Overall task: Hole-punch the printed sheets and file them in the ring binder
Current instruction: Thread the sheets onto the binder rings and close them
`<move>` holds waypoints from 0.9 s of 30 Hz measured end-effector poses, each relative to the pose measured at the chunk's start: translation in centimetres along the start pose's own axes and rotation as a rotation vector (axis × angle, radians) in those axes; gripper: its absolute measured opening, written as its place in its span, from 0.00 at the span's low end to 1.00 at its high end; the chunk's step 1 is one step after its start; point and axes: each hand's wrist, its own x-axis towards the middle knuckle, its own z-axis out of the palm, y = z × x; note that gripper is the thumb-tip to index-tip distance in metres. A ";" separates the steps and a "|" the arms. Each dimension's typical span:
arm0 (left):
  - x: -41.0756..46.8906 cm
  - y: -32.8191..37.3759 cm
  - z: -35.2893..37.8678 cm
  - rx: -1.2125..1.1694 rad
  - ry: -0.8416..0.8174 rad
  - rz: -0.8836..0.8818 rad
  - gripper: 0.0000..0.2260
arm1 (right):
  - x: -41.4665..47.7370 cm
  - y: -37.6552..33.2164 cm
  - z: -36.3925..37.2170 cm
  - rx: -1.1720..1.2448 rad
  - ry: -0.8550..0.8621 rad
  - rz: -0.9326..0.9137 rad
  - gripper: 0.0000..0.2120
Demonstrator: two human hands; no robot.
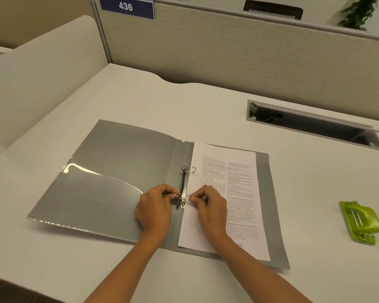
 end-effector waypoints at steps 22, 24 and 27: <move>3.3 2.1 -0.1 -0.027 -0.251 -0.069 0.12 | 0.1 0.7 -0.4 0.086 -0.009 -0.067 0.07; 3.1 2.8 0.2 0.100 -0.216 -0.058 0.09 | 0.1 0.7 -0.4 0.092 -0.016 -0.074 0.06; 3.6 3.5 0.4 0.139 -0.270 -0.094 0.06 | 0.1 0.7 -0.4 0.096 -0.017 -0.073 0.05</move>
